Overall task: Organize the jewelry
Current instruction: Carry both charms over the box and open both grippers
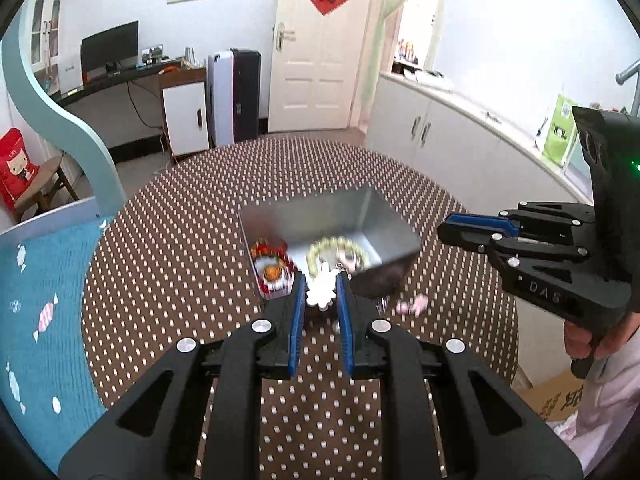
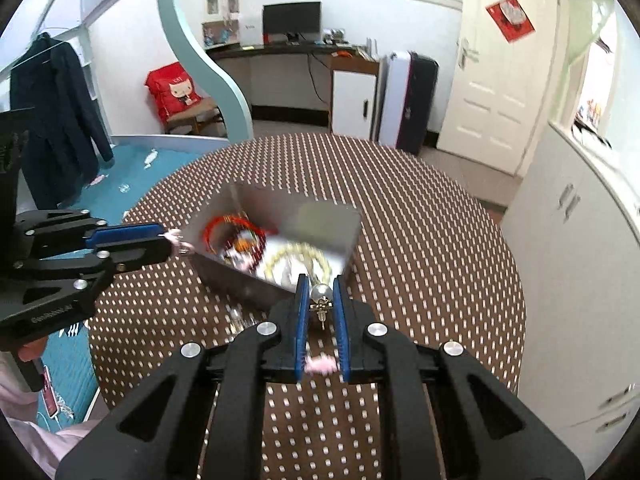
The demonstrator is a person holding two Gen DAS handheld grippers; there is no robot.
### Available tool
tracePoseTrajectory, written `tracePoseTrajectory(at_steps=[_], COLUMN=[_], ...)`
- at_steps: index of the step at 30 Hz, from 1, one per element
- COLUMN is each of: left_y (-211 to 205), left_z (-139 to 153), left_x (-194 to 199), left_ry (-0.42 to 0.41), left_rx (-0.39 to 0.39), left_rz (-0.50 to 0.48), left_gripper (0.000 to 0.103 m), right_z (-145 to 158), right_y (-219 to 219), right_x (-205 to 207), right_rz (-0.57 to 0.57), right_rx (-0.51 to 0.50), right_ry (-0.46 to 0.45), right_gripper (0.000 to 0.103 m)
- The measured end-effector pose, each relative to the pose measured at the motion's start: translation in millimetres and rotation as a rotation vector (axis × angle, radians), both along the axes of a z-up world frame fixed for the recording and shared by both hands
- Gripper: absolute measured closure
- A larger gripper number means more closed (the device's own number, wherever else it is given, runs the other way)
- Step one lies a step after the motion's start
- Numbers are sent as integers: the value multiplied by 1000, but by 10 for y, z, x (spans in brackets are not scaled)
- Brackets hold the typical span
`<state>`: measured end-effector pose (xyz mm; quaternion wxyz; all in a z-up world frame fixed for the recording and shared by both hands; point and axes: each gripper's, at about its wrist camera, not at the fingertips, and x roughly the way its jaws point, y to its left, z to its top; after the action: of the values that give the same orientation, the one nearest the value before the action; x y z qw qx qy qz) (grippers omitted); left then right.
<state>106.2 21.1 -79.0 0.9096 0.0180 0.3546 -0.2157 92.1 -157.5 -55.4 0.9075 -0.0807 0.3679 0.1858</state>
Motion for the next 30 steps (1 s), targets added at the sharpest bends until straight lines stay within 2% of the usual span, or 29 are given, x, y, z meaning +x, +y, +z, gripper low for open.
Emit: tracePoseTrajectory(at_steps=[5, 13, 16, 17, 18, 19, 25, 27, 30], left_y=[6, 8, 3, 0, -5, -9, 0, 1, -9], left_z=[48, -36, -85, -92, -94, -96, -155, -169, -188], left_x=[156, 390, 465, 477, 486, 485, 471, 448, 404], left_ry=[-7, 20, 46, 49, 47, 44, 55, 57, 62], left_rx=[-11, 2, 13, 13, 15, 16, 11, 12, 11], left_rz=[17, 45, 62, 62, 63, 65, 70, 71, 73], left_gripper=[88, 87, 85, 83, 75, 71, 71, 71, 71], right_z=[61, -29, -34, -34, -34, -36, -64, -76, -105], right_y=[168, 315, 274, 252, 223, 187, 70, 43, -6], right_x=[154, 364, 403, 412, 417, 415, 368, 336, 293], right_rz=[45, 77, 46, 38, 22, 8, -23, -32, -42], right_rx=[-14, -15, -18, -16, -16, -15, -9, -10, -8], right_ry=[-16, 12, 16, 18, 18, 19, 24, 25, 31], right_gripper=[92, 91, 86, 80, 73, 71, 68, 62, 60])
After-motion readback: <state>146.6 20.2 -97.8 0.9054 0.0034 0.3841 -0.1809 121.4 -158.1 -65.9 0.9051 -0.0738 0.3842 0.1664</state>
